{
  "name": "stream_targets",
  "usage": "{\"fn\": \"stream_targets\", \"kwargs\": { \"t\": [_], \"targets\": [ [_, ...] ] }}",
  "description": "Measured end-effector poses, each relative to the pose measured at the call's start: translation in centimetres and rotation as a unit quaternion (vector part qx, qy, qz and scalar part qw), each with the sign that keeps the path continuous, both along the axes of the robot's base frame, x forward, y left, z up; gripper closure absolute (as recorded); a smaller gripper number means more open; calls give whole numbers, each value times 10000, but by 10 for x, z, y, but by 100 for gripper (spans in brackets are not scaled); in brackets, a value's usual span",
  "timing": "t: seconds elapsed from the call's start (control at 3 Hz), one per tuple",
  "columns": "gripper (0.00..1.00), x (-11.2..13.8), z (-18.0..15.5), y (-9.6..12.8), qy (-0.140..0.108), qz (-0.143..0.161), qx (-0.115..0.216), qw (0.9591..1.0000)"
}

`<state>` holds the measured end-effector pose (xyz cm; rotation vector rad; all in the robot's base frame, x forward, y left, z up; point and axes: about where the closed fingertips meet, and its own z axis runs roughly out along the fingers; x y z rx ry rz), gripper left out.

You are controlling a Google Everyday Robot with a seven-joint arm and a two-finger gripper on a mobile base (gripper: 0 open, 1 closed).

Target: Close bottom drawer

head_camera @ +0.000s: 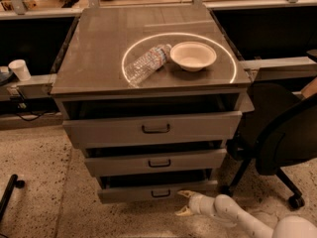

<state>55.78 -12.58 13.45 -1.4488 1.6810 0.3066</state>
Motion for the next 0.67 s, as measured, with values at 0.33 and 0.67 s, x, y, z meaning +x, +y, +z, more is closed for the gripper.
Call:
{"fn": "stream_targets", "kwargs": {
  "t": [0.33,0.67],
  "targets": [
    [0,5,2,-3,7,-117,75,9999],
    [0,5,2,-3,7,-116,75,9999]
  ]
}}
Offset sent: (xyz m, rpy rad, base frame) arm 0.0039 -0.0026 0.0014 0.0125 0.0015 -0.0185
